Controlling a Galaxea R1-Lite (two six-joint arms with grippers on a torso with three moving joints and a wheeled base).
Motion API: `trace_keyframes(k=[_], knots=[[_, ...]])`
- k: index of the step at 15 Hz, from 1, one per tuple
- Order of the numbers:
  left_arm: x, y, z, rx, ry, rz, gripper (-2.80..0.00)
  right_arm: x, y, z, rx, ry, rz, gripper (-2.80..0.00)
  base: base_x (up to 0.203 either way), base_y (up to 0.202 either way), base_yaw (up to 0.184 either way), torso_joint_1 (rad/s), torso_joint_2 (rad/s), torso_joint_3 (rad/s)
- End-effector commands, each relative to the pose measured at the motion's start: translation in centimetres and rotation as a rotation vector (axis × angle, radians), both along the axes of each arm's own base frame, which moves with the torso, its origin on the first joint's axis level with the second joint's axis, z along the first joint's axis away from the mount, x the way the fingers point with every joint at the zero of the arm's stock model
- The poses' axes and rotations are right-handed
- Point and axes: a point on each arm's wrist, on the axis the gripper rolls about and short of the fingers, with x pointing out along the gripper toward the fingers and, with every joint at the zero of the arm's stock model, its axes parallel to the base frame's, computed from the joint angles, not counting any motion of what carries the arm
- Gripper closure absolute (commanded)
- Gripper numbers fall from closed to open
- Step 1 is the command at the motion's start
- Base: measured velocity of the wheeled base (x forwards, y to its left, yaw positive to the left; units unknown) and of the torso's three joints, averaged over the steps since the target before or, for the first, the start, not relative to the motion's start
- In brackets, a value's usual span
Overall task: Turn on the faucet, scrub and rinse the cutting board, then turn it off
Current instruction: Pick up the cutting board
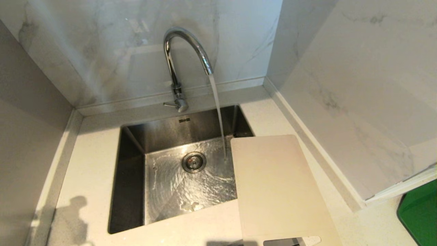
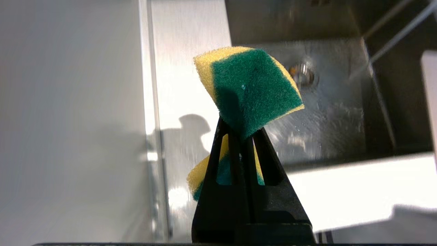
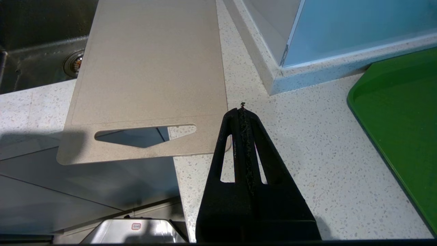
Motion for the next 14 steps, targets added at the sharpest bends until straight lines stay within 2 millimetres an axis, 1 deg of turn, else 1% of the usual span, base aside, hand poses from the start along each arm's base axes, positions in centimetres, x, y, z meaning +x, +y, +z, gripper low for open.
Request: trace_keyframes(k=[1, 4, 5, 8, 12, 14], knots=[[-2.1, -0.4, -3.2, -0.013, 0.009, -0.03, 0.0, 0.0, 0.0, 0.0, 0.0, 0.0, 0.0, 0.0, 0.0, 0.0, 0.0, 0.0, 0.0, 0.0], [-3.8, -0.7, -6.1, -0.028, 0.008, -0.123, 0.0, 0.0, 0.0, 0.0, 0.0, -0.001, 0.0, 0.0, 0.0, 0.0, 0.0, 0.0, 0.0, 0.0], [-4.2, -0.7, -7.3, -0.027, 0.018, -0.127, 0.0, 0.0, 0.0, 0.0, 0.0, -0.001, 0.0, 0.0, 0.0, 0.0, 0.0, 0.0, 0.0, 0.0], [-5.7, -0.7, -9.6, -0.019, -0.015, -0.131, 0.0, 0.0, 0.0, 0.0, 0.0, 0.0, 0.0, 0.0, 0.0, 0.0, 0.0, 0.0, 0.0, 0.0], [-6.8, -0.7, -13.1, -0.004, -0.039, -0.143, 0.0, 0.0, 0.0, 0.0, 0.0, -0.001, 0.0, 0.0, 0.0, 0.0, 0.0, 0.0, 0.0, 0.0], [-7.3, -0.7, -14.4, 0.01, -0.071, -0.139, 0.0, 0.0, 0.0, 0.0, 0.0, -0.001, 0.0, 0.0, 0.0, 0.0, 0.0, 0.0, 0.0, 0.0]])
